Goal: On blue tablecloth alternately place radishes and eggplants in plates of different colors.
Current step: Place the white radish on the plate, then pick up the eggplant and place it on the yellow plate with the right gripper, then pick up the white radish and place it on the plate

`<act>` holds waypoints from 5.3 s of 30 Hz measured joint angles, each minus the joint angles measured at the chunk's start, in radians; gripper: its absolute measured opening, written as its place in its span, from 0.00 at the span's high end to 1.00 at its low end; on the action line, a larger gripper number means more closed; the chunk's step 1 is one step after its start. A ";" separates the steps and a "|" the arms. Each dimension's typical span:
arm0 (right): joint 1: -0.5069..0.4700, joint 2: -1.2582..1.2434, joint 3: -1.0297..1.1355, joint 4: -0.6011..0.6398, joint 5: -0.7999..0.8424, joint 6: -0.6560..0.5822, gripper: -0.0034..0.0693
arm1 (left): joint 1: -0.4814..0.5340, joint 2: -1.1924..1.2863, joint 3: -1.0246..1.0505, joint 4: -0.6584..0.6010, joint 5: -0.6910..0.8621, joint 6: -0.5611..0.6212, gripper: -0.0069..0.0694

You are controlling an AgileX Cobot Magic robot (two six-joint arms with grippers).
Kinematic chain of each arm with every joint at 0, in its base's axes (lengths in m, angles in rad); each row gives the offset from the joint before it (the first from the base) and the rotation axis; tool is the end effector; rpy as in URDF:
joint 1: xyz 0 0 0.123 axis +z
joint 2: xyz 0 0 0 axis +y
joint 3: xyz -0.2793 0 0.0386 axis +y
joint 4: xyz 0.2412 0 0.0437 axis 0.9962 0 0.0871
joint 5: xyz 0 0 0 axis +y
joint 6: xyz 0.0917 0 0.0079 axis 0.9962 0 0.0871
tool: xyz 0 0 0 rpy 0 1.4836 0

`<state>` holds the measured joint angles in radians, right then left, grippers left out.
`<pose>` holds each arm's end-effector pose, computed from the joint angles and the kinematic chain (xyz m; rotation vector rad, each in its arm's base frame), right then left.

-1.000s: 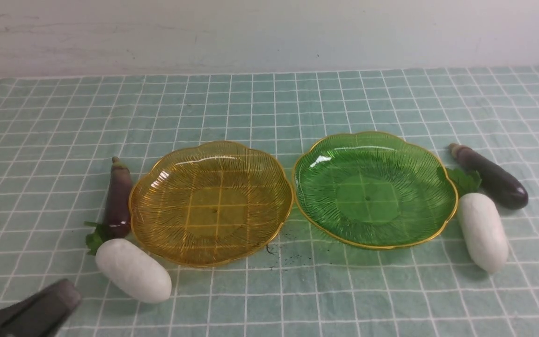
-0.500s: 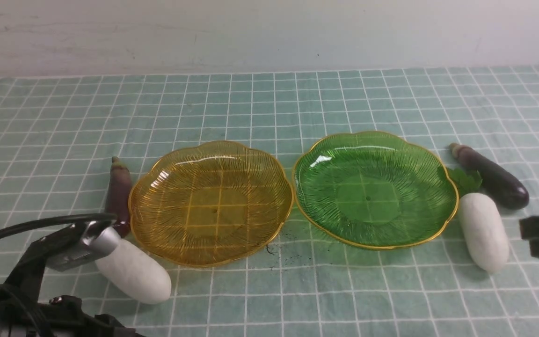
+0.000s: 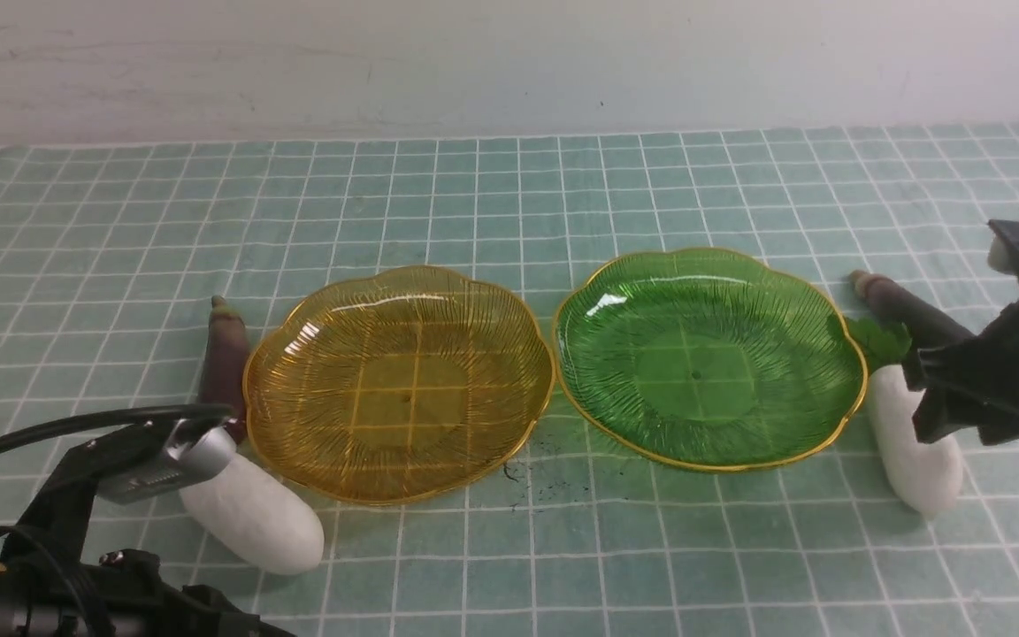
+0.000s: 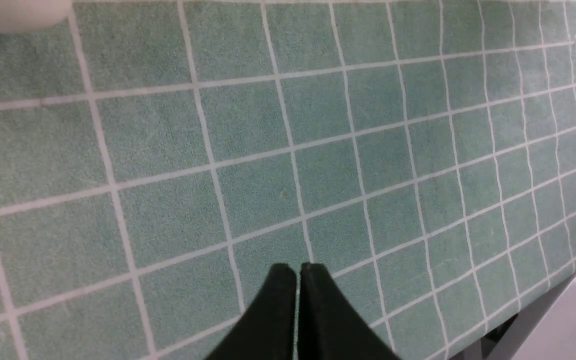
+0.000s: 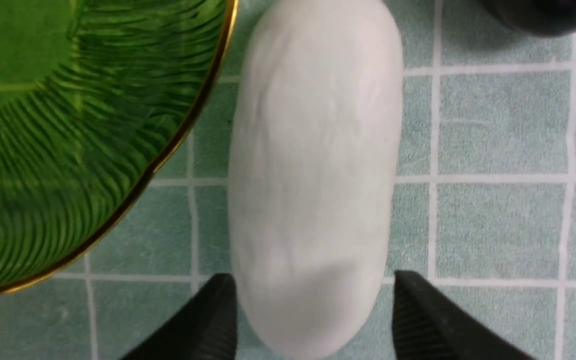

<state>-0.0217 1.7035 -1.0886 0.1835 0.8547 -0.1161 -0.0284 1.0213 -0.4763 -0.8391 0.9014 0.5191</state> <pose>0.3154 0.0058 0.2019 0.0194 2.9372 0.2007 0.1442 -0.0579 0.2252 0.1019 2.6410 -0.8791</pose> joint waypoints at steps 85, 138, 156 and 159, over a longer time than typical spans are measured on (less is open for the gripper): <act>0.011 0.302 -0.437 -0.294 0.069 0.058 0.14 | 0.000 0.000 0.000 0.000 -0.064 0.009 0.92; 0.627 0.554 -0.905 0.321 0.166 -0.229 0.38 | 0.000 0.000 0.000 0.003 -0.071 0.012 0.92; 0.566 0.548 -1.121 0.029 0.378 -0.019 0.36 | 0.000 0.000 -0.077 0.104 -0.133 -0.061 0.81; 0.540 0.495 -1.145 -0.002 0.387 0.066 0.65 | 0.000 0.001 -0.140 0.282 -0.241 -0.234 0.66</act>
<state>0.5178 2.1981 -2.2333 0.1820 1.2420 -0.0506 -0.0284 1.0226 -0.6166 -0.5570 0.6607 0.2848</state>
